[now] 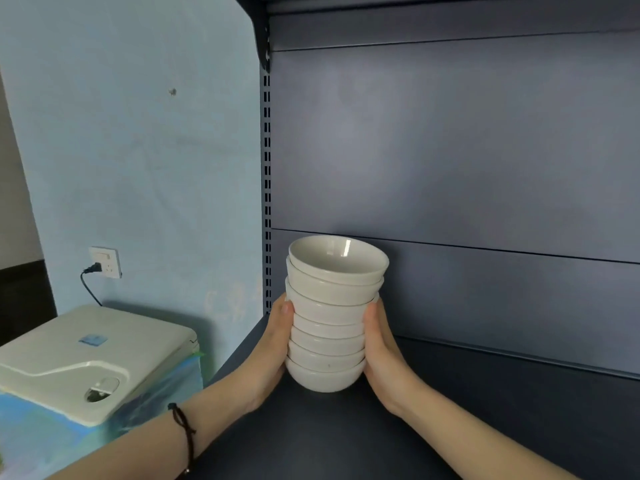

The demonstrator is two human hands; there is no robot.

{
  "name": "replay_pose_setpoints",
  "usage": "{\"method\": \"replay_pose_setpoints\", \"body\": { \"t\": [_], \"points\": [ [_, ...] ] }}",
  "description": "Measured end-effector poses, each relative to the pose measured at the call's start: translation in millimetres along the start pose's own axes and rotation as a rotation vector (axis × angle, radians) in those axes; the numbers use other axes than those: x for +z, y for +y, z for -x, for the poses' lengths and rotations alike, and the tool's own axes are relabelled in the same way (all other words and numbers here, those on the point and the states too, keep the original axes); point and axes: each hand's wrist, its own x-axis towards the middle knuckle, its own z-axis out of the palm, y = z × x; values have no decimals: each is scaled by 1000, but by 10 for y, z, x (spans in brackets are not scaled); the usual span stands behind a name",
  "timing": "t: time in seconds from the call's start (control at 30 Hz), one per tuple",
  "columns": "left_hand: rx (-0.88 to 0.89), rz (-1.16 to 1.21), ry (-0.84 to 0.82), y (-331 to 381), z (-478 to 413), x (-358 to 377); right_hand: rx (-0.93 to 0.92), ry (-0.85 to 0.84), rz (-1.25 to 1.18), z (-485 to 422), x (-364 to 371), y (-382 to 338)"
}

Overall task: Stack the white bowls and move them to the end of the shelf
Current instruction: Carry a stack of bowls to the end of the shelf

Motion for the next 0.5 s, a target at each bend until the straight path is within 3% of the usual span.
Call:
{"method": "replay_pose_setpoints", "body": {
  "t": [0.5],
  "points": [
    [28, -116, 51, -89, -610, -328, 75, 50, 57, -668, 38, 130]
  ]
}}
